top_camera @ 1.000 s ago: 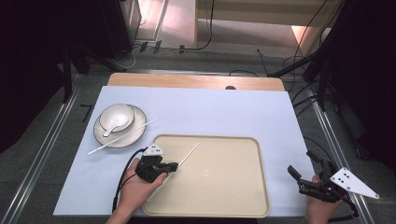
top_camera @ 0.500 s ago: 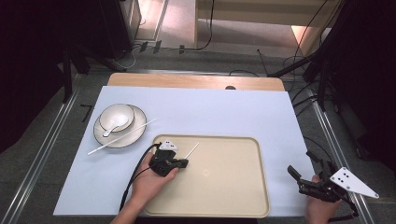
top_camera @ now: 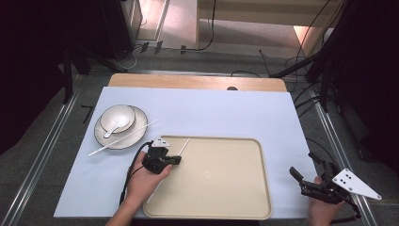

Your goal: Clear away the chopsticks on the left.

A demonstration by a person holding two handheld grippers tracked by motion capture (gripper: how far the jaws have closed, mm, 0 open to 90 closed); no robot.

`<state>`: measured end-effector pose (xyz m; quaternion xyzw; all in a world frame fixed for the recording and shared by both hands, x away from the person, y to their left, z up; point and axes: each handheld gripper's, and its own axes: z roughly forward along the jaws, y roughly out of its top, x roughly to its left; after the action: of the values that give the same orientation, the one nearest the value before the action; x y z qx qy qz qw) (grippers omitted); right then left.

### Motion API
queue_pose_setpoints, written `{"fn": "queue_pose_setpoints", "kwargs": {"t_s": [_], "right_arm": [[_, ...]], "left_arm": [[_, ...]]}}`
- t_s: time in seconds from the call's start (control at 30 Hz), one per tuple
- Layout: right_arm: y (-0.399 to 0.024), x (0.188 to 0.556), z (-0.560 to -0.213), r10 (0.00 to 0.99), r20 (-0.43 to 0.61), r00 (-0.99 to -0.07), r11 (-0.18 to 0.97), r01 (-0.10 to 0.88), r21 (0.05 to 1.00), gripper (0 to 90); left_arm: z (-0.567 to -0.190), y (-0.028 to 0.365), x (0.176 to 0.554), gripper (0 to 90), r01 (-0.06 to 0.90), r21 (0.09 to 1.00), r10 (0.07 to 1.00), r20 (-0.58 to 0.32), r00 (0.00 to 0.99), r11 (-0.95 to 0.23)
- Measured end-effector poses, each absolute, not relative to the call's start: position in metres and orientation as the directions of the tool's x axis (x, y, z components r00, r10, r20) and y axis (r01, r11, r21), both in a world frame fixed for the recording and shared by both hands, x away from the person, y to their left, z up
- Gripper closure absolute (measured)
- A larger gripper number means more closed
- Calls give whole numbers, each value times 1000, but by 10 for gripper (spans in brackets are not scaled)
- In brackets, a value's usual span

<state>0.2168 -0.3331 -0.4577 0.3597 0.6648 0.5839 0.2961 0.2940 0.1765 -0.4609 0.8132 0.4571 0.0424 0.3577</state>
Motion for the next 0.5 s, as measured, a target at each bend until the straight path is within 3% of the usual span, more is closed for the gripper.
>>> {"fn": "queue_pose_setpoints", "kwargs": {"t_s": [0.5], "right_arm": [[-331,216,-457,823,25,-568,64,136,989,118]], "left_arm": [[-460,215,286,900,728,629,807,-264,528,-271]]}}
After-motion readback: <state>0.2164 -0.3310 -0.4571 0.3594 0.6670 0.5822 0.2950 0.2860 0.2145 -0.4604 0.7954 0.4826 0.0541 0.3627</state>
